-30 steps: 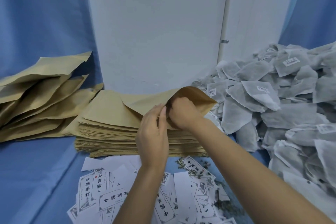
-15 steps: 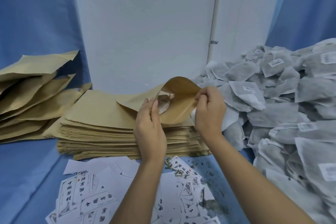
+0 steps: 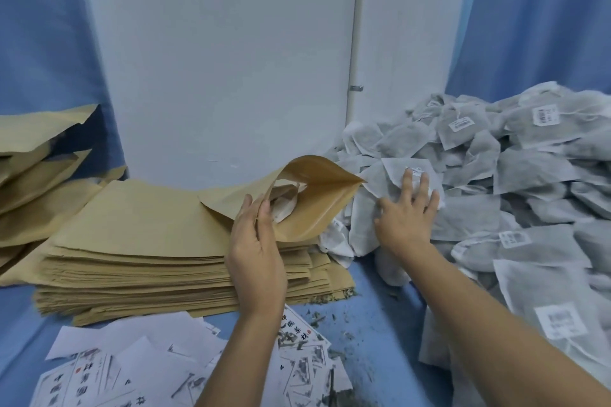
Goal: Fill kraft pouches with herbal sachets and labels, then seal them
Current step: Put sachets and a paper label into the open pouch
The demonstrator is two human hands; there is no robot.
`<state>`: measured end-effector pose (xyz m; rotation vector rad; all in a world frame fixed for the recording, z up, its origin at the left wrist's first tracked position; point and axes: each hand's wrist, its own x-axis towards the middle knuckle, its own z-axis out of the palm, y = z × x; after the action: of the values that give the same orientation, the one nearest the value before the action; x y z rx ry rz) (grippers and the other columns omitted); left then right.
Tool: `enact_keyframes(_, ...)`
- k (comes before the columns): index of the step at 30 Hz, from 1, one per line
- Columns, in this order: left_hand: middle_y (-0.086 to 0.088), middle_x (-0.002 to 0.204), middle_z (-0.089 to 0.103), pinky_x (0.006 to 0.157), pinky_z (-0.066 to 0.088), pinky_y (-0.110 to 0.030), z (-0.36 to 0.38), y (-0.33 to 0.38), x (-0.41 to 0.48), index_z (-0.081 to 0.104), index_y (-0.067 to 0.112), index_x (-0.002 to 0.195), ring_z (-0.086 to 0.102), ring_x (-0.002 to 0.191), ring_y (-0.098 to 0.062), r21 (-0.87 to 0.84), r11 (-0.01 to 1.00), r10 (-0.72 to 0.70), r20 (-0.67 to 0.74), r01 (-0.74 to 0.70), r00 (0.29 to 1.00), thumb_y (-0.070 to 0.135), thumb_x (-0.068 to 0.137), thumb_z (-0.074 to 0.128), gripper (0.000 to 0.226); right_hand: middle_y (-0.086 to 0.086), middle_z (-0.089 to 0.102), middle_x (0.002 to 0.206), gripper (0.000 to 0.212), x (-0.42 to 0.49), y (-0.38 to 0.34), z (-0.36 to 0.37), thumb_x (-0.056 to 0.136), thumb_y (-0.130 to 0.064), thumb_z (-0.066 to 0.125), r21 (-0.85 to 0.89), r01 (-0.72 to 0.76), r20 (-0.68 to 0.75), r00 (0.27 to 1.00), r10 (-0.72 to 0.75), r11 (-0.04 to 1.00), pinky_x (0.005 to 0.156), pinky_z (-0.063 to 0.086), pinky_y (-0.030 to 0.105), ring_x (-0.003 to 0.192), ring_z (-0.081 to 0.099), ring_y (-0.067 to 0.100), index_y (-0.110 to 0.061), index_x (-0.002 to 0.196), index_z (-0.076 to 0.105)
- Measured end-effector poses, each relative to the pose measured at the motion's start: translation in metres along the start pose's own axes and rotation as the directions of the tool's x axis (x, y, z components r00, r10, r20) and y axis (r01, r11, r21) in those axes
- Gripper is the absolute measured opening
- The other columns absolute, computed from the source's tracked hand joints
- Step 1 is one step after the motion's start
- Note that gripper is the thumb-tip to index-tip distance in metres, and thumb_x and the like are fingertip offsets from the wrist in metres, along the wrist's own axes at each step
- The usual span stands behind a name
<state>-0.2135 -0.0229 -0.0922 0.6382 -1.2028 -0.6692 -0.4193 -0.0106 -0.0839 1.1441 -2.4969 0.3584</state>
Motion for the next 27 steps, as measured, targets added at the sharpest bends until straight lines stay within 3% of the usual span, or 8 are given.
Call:
enact_keyframes(6,0.029,0.112,0.052,0.087,0.033,0.004,0.002,-0.004,0.001,0.051,0.058,0.093,0.049,0.122,-0.002,0.010,1.000,-0.003,-0.001,0.003,1.000,0.030,0.097,0.049,0.028,0.018,-0.013,0.158,0.043,0.005,0.004,0.000,0.096,-0.022,0.035,-0.032,-0.050,0.094,0.994,0.053,0.998,0.110,0.017,0.047,0.143,0.004,0.036,-0.018,0.139,0.036)
enact_keyframes(11,0.005,0.125,0.058,0.086,0.032,0.005,0.000,-0.006,0.001,0.050,0.056,0.098,0.048,0.118,0.003,0.036,0.999,-0.013,-0.007,0.014,1.000,0.030,0.098,0.048,0.026,0.021,0.006,0.158,0.055,-0.001,0.001,-0.006,0.096,-0.017,0.035,0.059,0.006,-0.090,0.996,0.000,0.998,0.106,0.026,0.044,0.138,0.021,0.035,-0.004,0.147,0.022)
enact_keyframes(14,-0.004,0.128,0.060,0.084,0.032,0.006,-0.001,-0.008,0.004,0.052,0.043,0.108,0.044,0.115,0.010,0.039,0.999,-0.017,-0.029,0.018,0.999,0.028,0.098,0.048,0.018,0.017,0.043,0.141,0.049,-0.006,-0.003,-0.014,0.096,-0.018,0.039,0.450,0.120,-0.308,0.951,0.028,0.885,0.104,0.029,0.041,0.128,0.033,0.033,-0.009,0.144,0.033)
enact_keyframes(16,-0.006,0.127,0.061,0.085,0.033,0.005,-0.002,-0.008,0.005,0.054,0.038,0.110,0.046,0.115,0.008,0.028,0.999,-0.019,-0.042,0.020,0.999,0.028,0.098,0.048,0.016,0.005,0.057,0.117,0.040,-0.012,-0.011,-0.021,0.095,-0.023,0.047,0.771,0.173,-0.359,0.913,0.194,0.613,0.100,0.032,0.032,0.120,0.040,0.025,-0.012,0.134,0.048)
enact_keyframes(19,-0.007,0.126,0.062,0.086,0.035,0.004,-0.004,-0.007,0.006,0.055,0.033,0.113,0.048,0.115,0.003,0.031,0.999,-0.015,-0.063,0.017,0.998,0.027,0.098,0.048,0.017,-0.006,0.057,0.112,0.029,-0.014,-0.021,-0.024,0.089,-0.037,0.060,0.988,0.003,-0.068,0.901,0.429,0.152,0.095,0.043,0.030,0.112,0.052,0.017,-0.021,0.113,0.055)
enact_keyframes(20,-0.007,0.126,0.062,0.087,0.035,0.003,-0.004,-0.006,0.006,0.055,0.032,0.113,0.049,0.116,0.001,0.029,0.999,-0.020,-0.067,0.022,0.998,0.027,0.098,0.048,0.017,-0.003,0.058,0.114,0.027,-0.013,-0.021,-0.021,0.088,-0.036,0.063,0.991,-0.102,0.051,0.889,0.454,0.087,0.090,0.045,0.030,0.107,0.056,0.016,-0.021,0.108,0.054)
enact_keyframes(23,-0.006,0.126,0.062,0.087,0.035,0.003,-0.004,-0.006,0.005,0.058,0.028,0.115,0.050,0.116,0.000,0.025,0.999,-0.036,-0.064,0.037,0.997,0.029,0.098,0.048,0.020,0.012,0.058,0.120,0.037,-0.010,-0.016,-0.003,0.086,-0.025,0.069,0.928,-0.356,0.264,0.839,0.476,0.113,0.084,0.044,0.029,0.104,0.058,0.026,-0.009,0.114,0.051)
enact_keyframes(27,-0.005,0.125,0.063,0.088,0.037,0.001,-0.006,-0.007,0.007,0.057,0.034,0.112,0.054,0.118,-0.007,0.026,0.999,-0.029,-0.066,0.031,0.997,0.032,0.098,0.047,0.017,0.023,0.049,0.129,0.054,-0.013,-0.012,0.009,0.087,-0.016,0.066,0.853,-0.455,0.303,0.830,0.468,0.254,0.077,0.036,0.030,0.113,0.053,0.037,0.002,0.126,0.034)
